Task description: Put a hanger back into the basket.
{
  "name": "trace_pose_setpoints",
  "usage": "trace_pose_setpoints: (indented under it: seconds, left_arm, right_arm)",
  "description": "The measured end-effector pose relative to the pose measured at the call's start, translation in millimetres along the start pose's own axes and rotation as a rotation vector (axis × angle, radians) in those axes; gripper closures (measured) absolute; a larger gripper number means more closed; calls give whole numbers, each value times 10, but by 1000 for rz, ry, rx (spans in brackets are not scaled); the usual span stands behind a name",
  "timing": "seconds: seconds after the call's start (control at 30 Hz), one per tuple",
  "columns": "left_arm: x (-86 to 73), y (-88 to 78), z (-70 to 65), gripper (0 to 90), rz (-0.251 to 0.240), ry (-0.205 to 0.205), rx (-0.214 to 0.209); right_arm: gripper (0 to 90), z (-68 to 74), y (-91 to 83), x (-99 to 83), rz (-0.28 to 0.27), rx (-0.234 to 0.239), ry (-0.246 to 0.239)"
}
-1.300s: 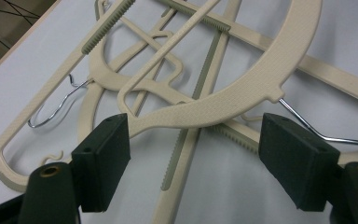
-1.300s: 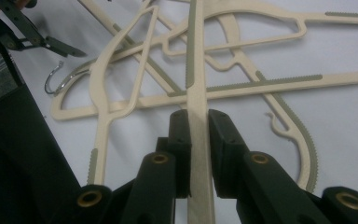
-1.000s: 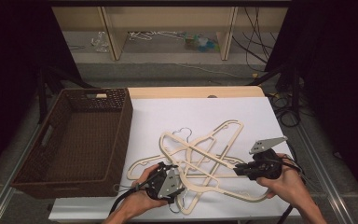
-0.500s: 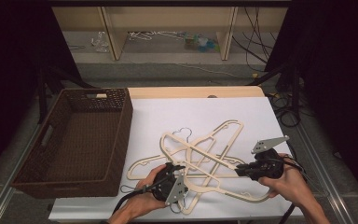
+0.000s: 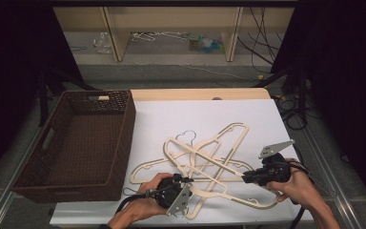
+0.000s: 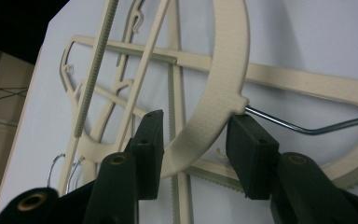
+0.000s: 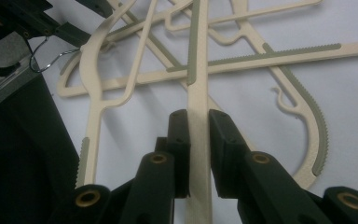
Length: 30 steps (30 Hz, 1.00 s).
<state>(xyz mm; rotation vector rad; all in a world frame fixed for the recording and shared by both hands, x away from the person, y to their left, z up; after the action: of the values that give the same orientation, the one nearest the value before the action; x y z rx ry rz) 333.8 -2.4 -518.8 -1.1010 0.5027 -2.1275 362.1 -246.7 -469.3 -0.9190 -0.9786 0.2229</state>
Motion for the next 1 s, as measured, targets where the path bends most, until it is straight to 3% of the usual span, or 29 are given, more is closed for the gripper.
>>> trace_pose_setpoints:
  seconds: [0.2, 0.23, 0.3, 0.4, 0.53, 0.87, 1.0]
  left_arm:
    - [0, 61, -42, 544, 34, 35, -20]
    - [0, 75, -42, 531, 37, 41, -12]
    - [4, 86, -46, 517, 49, 48, -8]
    - [22, 82, -45, 531, 41, 56, -2]
    - [33, 54, -27, 574, 13, 30, -3]
    - [186, -55, -62, 716, -6, 147, -54]
    - [275, -147, 1, 755, -44, 161, -49]
  right_arm:
    - [799, -1, 22, -40, 14, 27, -2]
    - [799, -5, 35, -44, 19, 39, -24]
    - [801, -3, 47, -61, 28, 42, -21]
    - [811, -24, 47, -92, 37, 56, -25]
    - [808, -37, 40, -105, 29, 67, -11]
    - [799, -103, 163, -207, 73, 71, -23]
    - [797, -110, 162, -218, 74, 78, -25]
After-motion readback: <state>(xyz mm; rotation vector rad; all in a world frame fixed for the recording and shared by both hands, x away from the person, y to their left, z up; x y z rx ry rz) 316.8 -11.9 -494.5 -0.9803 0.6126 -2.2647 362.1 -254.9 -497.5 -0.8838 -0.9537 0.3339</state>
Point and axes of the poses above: each handheld gripper's, and its own axes: y roughly forward along the jaws, x roughly out of its top, z roughly to its left, the point moved 7 cm from there along y, roughly forward along the jaws, and after that the axes turned 2 degrees about -z, right-handed, at the moved point
